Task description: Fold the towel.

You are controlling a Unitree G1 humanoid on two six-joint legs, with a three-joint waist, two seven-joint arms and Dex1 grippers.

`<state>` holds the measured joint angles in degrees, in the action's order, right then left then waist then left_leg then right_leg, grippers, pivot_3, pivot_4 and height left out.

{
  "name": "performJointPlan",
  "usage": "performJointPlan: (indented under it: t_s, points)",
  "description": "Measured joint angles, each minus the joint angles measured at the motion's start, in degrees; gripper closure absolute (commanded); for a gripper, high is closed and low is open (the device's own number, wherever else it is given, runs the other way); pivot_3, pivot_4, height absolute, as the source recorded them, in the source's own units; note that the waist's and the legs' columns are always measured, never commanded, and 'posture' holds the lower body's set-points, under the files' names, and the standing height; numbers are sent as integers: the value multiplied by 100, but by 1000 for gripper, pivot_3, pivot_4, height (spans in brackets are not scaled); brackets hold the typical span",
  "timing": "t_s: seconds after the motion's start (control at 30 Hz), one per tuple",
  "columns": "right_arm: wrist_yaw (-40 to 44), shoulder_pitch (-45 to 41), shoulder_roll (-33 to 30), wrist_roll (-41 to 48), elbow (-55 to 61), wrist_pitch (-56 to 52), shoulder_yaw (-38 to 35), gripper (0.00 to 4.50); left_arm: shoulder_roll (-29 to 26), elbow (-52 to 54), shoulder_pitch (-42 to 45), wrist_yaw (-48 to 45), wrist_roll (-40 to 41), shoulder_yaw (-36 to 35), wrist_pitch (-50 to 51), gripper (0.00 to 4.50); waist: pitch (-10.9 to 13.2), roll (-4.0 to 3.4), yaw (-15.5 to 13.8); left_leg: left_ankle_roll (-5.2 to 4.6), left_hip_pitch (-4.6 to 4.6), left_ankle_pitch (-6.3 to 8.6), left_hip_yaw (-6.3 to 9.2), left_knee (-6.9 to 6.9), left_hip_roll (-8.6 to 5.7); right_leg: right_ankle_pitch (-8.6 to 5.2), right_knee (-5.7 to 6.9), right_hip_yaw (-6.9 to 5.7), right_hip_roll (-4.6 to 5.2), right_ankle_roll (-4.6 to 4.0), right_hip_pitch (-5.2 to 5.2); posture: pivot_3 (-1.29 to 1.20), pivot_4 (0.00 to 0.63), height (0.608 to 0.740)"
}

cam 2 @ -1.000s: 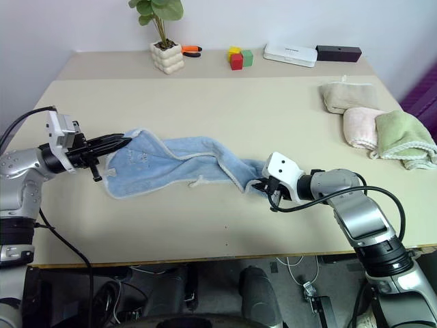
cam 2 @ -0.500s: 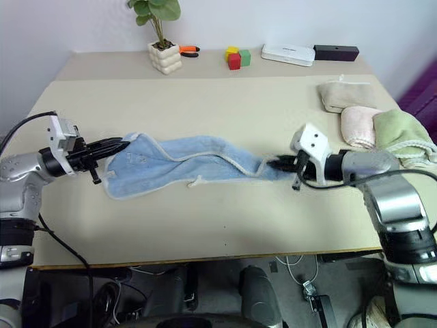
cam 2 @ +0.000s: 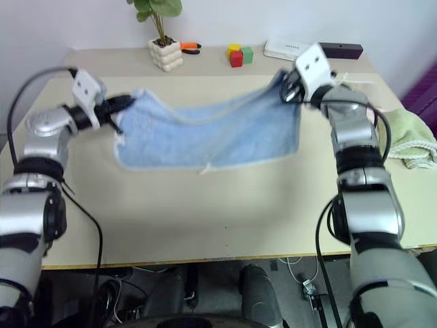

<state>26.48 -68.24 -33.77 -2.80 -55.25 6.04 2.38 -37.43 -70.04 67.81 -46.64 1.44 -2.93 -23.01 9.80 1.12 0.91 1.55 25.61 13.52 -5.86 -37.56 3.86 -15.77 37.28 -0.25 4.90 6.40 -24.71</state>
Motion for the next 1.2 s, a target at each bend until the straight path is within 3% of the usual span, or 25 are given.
performJointPlan:
  t_s: [0.17,0.3,0.57,0.8,1.0,1.2]
  points:
    - [-179,-710,-231,183,-332,921,-461,4468,-446,-284,1083,397,-89,-136,-401,4500,4,0,37,0,-14,1,-25,48,-1,0,-21,-2,3,2,-2,0,150,735]
    - [672,-89,-305,734,417,1001,-769,4468,-694,-314,1019,-310,99,-472,-561,4500,2,-3,41,2,-32,0,-32,44,4,-6,-19,-9,4,10,13,0,150,735]
    - [2327,4119,-363,1981,4513,-925,-504,4468,-530,-187,-1064,-3360,1064,-1075,-712,4500,7,-9,-18,-12,-11,8,-16,-39,7,-3,17,-11,6,9,22,0,150,735]
    - [2868,5146,-1129,2474,5864,-1658,-937,4468,-604,648,-2342,-4502,1649,-1188,-464,4500,1,-10,-20,-56,-30,35,-12,-53,7,2,20,-10,8,10,45,0,150,735]
    - [3624,5764,-1724,3131,6274,-2243,-1419,4468,-989,1214,-2975,-4567,2066,-1137,102,4500,0,-4,-39,-63,-28,38,-7,-57,7,2,20,-10,9,9,46,0,150,735]
    - [3887,6088,-1800,3242,6280,-2316,-1630,4468,-1138,1871,-3889,-4569,2559,-1038,584,4500,-2,-8,-27,-63,-33,39,-8,-58,8,2,28,-10,10,9,47,0,150,735]
